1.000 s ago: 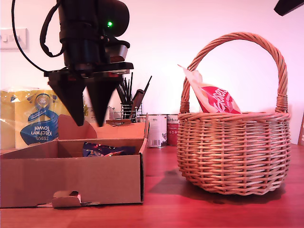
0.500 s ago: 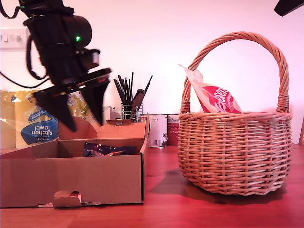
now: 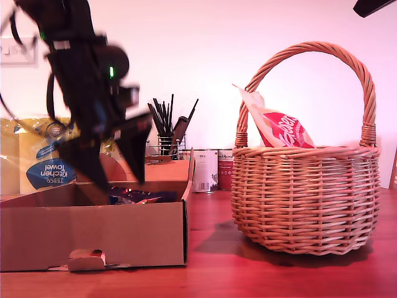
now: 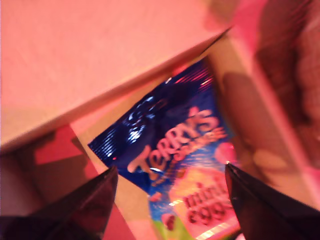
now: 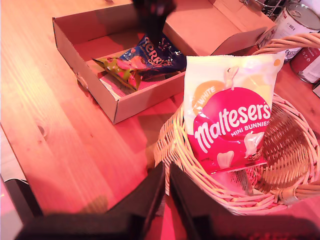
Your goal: Move the bags of Easter eggs from the cardboard box on the left into the woven basket on the right side.
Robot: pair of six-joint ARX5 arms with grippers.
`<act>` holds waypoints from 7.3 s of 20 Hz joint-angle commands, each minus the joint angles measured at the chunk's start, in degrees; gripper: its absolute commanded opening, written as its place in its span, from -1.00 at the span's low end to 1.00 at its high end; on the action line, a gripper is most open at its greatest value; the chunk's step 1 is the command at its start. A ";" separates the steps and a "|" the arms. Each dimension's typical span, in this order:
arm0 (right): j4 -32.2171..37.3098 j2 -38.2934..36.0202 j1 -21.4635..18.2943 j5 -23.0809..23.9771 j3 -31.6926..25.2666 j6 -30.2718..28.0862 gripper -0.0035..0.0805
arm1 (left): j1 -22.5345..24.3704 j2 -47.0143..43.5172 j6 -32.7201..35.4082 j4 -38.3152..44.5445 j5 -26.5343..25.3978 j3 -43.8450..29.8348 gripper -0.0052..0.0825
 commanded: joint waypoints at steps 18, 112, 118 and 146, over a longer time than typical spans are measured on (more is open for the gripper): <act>2.38 0.00 0.11 0.02 -0.85 -0.04 -0.95 | -2.29 7.08 -0.20 2.73 9.27 -0.46 0.53; -5.42 -7.30 -2.89 14.43 -0.85 -0.39 -0.95 | -26.56 2.93 2.64 32.44 2.21 6.97 -0.94; -5.42 -7.30 -2.89 14.36 -0.85 -0.04 -0.95 | -26.51 2.60 2.80 31.39 4.46 6.99 0.06; 11.32 -6.25 -25.83 -9.46 -1.38 8.11 -0.95 | -19.56 -44.87 -0.22 33.46 -11.28 -32.89 -0.93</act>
